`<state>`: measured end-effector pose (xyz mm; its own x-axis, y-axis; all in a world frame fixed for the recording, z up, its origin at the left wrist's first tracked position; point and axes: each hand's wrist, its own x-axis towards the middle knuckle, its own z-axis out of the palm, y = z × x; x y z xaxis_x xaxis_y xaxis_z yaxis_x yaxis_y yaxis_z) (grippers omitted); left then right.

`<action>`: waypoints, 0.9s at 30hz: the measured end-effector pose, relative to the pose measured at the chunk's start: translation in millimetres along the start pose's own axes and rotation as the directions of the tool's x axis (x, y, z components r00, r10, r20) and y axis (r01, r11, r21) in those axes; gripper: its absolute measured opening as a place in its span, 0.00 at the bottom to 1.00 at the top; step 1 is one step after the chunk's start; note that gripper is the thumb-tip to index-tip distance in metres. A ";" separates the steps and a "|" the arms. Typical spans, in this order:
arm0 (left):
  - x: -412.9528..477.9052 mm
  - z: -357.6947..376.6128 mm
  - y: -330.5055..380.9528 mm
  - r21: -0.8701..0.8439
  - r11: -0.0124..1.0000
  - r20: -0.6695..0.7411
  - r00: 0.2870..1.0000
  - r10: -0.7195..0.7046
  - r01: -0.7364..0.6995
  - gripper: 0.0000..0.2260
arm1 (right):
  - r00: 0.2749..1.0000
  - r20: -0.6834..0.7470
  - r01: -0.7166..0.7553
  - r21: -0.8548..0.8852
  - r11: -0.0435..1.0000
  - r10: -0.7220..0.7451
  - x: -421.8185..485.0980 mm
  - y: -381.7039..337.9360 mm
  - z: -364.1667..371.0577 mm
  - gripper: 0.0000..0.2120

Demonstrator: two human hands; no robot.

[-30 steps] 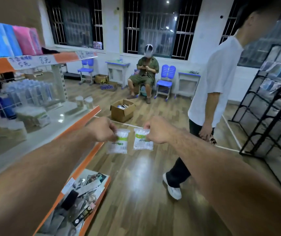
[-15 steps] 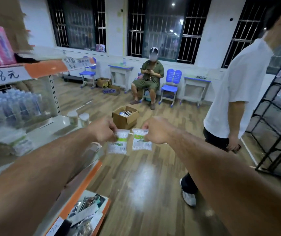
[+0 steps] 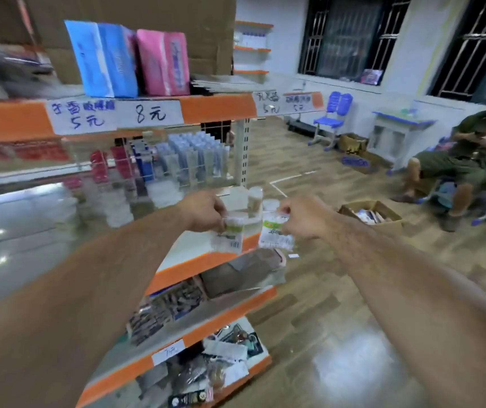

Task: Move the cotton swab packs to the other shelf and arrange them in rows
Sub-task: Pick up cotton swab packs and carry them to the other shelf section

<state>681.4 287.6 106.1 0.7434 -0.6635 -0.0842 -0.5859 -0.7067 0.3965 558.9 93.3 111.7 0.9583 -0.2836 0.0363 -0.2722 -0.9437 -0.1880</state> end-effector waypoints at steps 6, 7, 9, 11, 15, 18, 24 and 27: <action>-0.3 -18.1 -58.8 -0.008 0.977 -0.046 0.976 -0.215 0.215 0.06 | 0.964 0.077 0.255 0.003 0.967 -0.255 70.0 -51.1 22.9 0.05; 1.5 -21.1 -67.5 0.000 0.970 -0.049 0.969 -0.242 0.242 0.03 | 0.955 0.087 0.285 0.012 0.959 -0.285 81.8 -59.3 25.4 0.04; 7.8 -27.1 -84.8 -0.023 0.962 -0.056 0.961 -0.272 0.271 0.06 | 0.944 0.103 0.315 0.014 0.949 -0.315 104.0 -73.2 30.6 0.07; 14.5 -31.9 -100.4 -0.047 0.963 -0.081 0.960 -0.268 0.265 0.11 | 0.939 0.121 0.325 -0.007 0.946 -0.322 122.9 -84.9 33.9 0.07; 24.0 -30.7 -121.5 -0.098 0.965 -0.142 0.956 -0.255 0.243 0.08 | 0.933 0.155 0.335 -0.045 0.941 -0.325 155.3 -103.2 39.9 0.07; 31.7 -24.8 -131.0 -0.083 0.969 -0.124 0.963 -0.241 0.232 0.05 | 0.934 0.153 0.326 0.004 0.946 -0.322 169.5 -104.9 45.7 0.10; 45.9 -15.4 -145.5 -0.038 0.967 -0.117 0.960 -0.255 0.252 0.05 | 0.912 0.151 0.384 0.010 0.923 -0.381 193.4 -91.1 53.7 0.10; 52.2 -11.4 -150.9 -0.050 0.957 -0.127 0.949 -0.290 0.286 0.07 | 0.895 0.177 0.410 0.037 0.911 -0.410 209.5 -79.5 55.1 0.14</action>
<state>812.2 362.4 52.3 0.9161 -0.3932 -0.0786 -0.3320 -0.8538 0.4011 786.1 118.2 80.2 0.9845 0.1632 -0.0639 0.1483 -0.9700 -0.1927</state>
